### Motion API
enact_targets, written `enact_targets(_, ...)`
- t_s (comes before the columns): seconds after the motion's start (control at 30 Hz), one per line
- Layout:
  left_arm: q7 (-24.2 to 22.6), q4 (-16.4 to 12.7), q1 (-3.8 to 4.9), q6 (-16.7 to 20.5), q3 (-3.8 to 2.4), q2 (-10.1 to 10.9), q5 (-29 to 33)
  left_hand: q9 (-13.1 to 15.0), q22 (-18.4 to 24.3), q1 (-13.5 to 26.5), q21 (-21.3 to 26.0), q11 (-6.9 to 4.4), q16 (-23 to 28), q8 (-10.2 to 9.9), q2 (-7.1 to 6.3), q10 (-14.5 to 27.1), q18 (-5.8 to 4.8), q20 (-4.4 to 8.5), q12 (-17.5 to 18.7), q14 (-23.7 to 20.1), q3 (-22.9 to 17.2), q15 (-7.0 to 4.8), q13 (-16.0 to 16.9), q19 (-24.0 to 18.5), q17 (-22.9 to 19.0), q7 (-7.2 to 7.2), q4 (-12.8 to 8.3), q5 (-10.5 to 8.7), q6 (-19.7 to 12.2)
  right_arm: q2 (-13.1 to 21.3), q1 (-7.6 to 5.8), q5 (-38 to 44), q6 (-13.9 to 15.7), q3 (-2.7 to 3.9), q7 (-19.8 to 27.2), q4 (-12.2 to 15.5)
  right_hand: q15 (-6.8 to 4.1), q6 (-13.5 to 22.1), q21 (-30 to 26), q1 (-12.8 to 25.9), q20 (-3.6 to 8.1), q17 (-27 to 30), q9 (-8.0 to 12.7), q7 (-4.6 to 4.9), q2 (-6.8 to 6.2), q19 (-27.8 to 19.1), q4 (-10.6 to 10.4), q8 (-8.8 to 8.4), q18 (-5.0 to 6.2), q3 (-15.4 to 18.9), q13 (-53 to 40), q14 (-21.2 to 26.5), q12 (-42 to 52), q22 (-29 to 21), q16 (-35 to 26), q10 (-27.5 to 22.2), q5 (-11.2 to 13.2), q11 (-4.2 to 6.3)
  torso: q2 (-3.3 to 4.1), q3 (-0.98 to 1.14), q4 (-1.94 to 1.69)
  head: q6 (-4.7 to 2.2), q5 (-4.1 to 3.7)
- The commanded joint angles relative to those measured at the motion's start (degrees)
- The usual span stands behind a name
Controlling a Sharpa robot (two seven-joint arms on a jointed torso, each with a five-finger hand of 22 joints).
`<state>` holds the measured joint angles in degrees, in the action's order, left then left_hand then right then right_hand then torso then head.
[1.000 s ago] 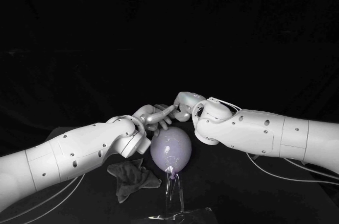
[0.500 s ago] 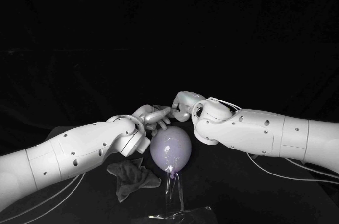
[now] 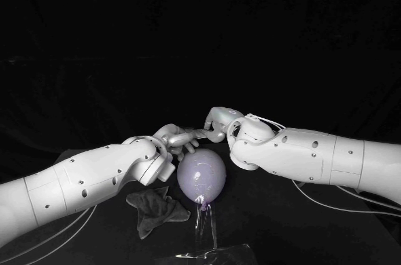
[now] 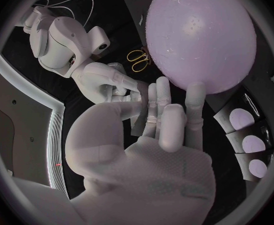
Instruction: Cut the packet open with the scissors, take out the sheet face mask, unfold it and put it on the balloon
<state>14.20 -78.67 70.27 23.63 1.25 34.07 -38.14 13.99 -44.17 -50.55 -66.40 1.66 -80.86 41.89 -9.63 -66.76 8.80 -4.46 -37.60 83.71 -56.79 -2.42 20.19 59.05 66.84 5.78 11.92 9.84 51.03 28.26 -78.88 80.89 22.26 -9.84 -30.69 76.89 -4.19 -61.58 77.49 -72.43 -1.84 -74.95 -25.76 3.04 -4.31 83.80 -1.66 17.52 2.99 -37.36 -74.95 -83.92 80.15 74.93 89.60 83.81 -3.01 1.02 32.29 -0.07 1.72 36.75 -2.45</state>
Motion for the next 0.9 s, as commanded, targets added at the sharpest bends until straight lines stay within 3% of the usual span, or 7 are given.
enact_targets(0.03,-0.5,-0.1,0.1,1.1,-0.07,0.3,0.4,0.2,1.3,-1.4,0.9,0.21,0.9,-0.3,0.85,0.9,0.45,-0.13,0.6,-0.5,-2.0,0.71,-0.1,-1.2,-1.6,0.23,-0.6,-0.07,-1.1,0.2,-0.01,1.0,0.3,0.02,-0.2,0.2,-0.42,-0.3,0.3,-0.1,0.13,-14.2,-3.4,-0.03,0.64,2.1,0.1,5.82,-0.61,-0.3,-8.5,-5.9,0.2,11.9,0.2,2.9,-0.1,0.26,0.01,0.0,0.0,0.0,-0.03)
enact_targets(0.2,-0.9,0.2,0.1,2.1,-0.07,0.7,0.9,0.5,1.8,-2.9,1.1,0.34,1.2,-0.1,1.56,1.2,0.57,-0.19,0.7,-0.8,-3.6,0.79,-0.1,-1.6,-2.3,0.38,-2.2,-0.3,-1.5,0.7,-0.01,1.0,0.4,0.03,-0.1,0.8,-0.42,-0.3,0.3,-0.1,0.13,-14.2,-3.4,-0.03,0.64,2.1,0.1,5.82,-0.61,-0.3,-8.5,-5.9,0.2,11.9,0.2,2.9,-0.1,0.26,-0.01,-0.01,0.02,0.04,-0.06)
enact_targets(0.3,-1.0,0.5,0.1,2.6,-0.07,0.8,1.2,0.9,1.8,-4.8,0.9,0.41,1.4,0.1,2.65,1.3,0.64,-0.13,0.8,-1.0,-4.9,0.84,-0.1,-1.7,-2.6,0.52,-4.0,-0.65,-1.8,1.0,-0.01,1.0,0.7,0.03,0.0,1.5,-0.42,-0.3,0.3,-0.1,0.13,-14.2,-3.4,-0.03,0.64,2.1,0.1,5.82,-0.61,-0.3,-8.5,-5.9,0.2,11.9,0.2,2.9,-0.1,0.26,-0.01,-0.02,0.03,0.05,-0.05)
enact_targets(0.57,-0.9,0.9,0.1,2.3,-0.06,0.7,1.4,1.7,3.1,-7.6,1.4,0.86,1.8,0.5,2.03,1.8,0.89,-0.28,1.6,-1.3,-2.4,1.19,-0.3,-3.2,-3.2,0.99,-6.4,-1.82,-2.9,1.7,0.0,1.0,2.9,0.03,0.6,3.7,-0.42,-0.3,0.3,0.0,0.13,-14.2,-3.4,-0.03,0.6,2.1,0.2,5.88,-0.62,-0.4,-8.6,-5.9,0.2,11.9,0.2,2.9,-0.1,0.26,0.0,0.01,0.02,0.09,0.09)
enact_targets(0.7,-0.9,0.9,0.1,2.2,-0.06,0.5,1.5,1.8,4.2,-8.2,2.1,1.15,2.3,0.2,1.9,2.2,1.07,-0.51,2.3,-1.7,-0.3,1.49,-0.7,-4.2,-3.9,1.3,-5.9,-2.07,-3.6,1.8,0.01,1.1,3.8,0.03,0.9,4.4,-0.43,-0.3,0.4,0.0,0.13,-14.3,-3.4,-0.03,0.59,2.1,0.2,5.9,-0.64,-0.4,-8.6,-5.9,0.2,12.0,0.2,2.9,-0.1,0.26,0.0,0.02,0.0,0.11,0.09)
enact_targets(0.8,-0.9,0.9,0.11,2.1,-0.05,0.5,1.6,1.8,5.3,-7.0,3.2,1.54,2.7,-0.6,1.22,2.3,1.16,-1.05,3.1,-2.0,4.6,1.89,-1.0,-4.9,-4.4,1.43,-2.8,-2.11,-4.2,1.8,0.01,1.1,4.3,0.03,1.0,4.7,-0.43,-0.3,0.4,0.0,0.13,-14.3,-3.4,-0.03,0.59,2.1,0.2,5.9,-0.64,-0.4,-8.6,-5.9,0.2,12.0,0.2,2.9,-0.1,0.26,-0.01,0.02,-0.02,0.09,0.08)
enact_targets(0.9,-1.0,1.0,0.11,2.2,-0.05,0.5,1.7,1.7,6.4,-7.3,4.1,1.62,3.1,-1.1,0.98,2.5,1.36,-1.16,3.5,-2.3,6.6,1.96,-1.2,-5.4,-5.1,1.72,-1.7,-2.15,-4.3,1.8,0.02,1.1,4.3,0.03,1.1,4.9,-0.43,-0.3,0.4,0.0,0.13,-14.3,-3.4,-0.03,0.59,2.1,0.2,5.9,-0.64,-0.4,-8.6,-5.9,0.2,12.0,0.2,2.9,-0.1,0.26,0.02,0.02,0.01,0.12,0.07)
